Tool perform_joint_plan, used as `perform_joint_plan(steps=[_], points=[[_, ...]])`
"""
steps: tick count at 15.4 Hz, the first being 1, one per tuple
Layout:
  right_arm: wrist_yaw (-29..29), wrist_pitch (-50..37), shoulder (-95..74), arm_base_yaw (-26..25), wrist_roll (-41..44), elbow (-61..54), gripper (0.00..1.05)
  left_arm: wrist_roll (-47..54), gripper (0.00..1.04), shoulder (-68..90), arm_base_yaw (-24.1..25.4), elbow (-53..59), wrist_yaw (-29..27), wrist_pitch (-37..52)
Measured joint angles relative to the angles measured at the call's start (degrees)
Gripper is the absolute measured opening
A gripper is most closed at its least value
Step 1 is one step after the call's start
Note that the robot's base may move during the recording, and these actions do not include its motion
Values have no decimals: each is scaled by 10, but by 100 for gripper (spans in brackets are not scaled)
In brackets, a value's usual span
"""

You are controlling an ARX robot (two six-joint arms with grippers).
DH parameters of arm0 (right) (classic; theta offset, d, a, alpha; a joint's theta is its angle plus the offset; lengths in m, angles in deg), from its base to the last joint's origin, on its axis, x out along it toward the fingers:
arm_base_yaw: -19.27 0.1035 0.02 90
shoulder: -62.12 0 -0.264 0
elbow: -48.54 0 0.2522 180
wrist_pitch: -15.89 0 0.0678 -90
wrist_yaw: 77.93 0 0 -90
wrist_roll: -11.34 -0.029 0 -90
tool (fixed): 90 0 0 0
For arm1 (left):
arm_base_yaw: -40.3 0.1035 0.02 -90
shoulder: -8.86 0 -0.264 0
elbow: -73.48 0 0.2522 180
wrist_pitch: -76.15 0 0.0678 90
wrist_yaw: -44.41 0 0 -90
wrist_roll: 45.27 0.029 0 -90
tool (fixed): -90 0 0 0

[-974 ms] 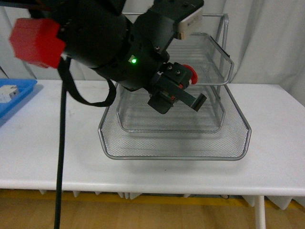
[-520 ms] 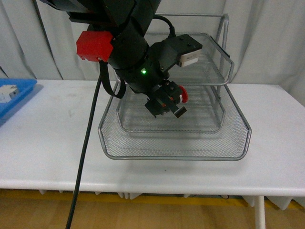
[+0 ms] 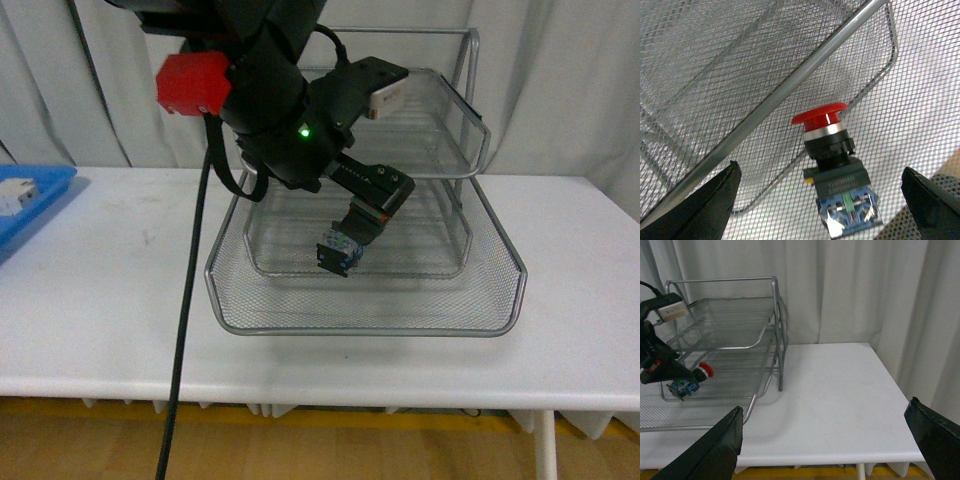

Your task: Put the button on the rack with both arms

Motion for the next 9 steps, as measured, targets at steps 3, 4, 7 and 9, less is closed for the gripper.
perform_joint_plan(steps=[3, 4, 7, 9], points=[[0, 0, 0, 0, 0, 0, 98, -28, 98, -99, 18, 69, 20, 34], [0, 0, 0, 0, 0, 0, 98, -28, 98, -134, 22, 96, 29, 58], [0, 0, 0, 0, 0, 0, 98, -32, 98, -278, 52, 235, 88, 172], [0, 0, 0, 0, 0, 0, 98, -54, 98, -384, 94, 324, 116, 236]])
